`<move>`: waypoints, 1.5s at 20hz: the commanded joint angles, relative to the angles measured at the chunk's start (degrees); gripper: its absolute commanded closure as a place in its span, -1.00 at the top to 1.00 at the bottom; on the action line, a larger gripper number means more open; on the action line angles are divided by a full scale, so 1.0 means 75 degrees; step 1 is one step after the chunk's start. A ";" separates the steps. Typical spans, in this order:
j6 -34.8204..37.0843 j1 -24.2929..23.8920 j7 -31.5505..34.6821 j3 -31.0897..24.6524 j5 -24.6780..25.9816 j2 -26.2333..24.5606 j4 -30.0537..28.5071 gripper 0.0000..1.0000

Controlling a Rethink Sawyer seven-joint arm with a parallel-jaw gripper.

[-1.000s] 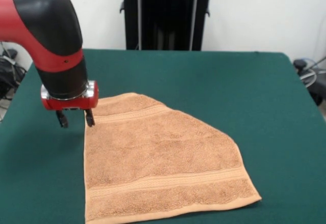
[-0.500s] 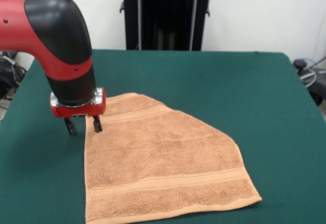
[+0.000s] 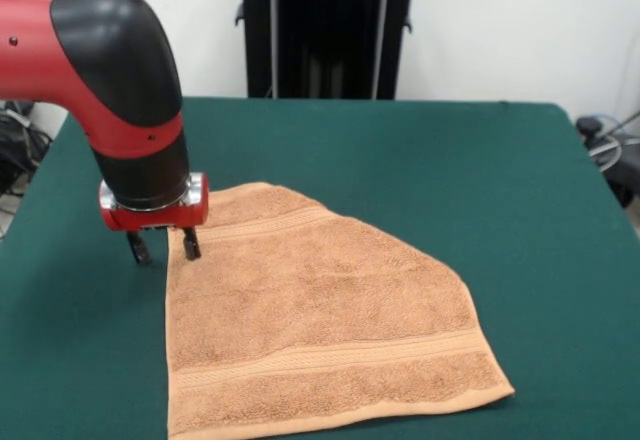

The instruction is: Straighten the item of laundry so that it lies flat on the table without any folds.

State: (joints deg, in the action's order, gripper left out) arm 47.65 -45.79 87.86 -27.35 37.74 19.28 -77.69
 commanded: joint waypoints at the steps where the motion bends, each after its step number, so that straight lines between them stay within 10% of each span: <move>1: -0.1839 0.0516 0.0441 -0.0093 0.0387 -0.1052 -0.0047 1.00; 3: -0.1772 0.0447 0.0253 -0.0170 0.0362 -0.1078 -0.0069 1.00; 4: -0.1946 0.0324 0.0102 -0.0280 0.0370 -0.1112 -0.0147 -1.00; 30: -0.1515 0.0171 -0.0277 -0.0291 0.0314 -0.0992 -0.0188 -1.00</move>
State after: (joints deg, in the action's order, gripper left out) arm 46.89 -46.00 87.84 -27.57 37.69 19.32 -77.91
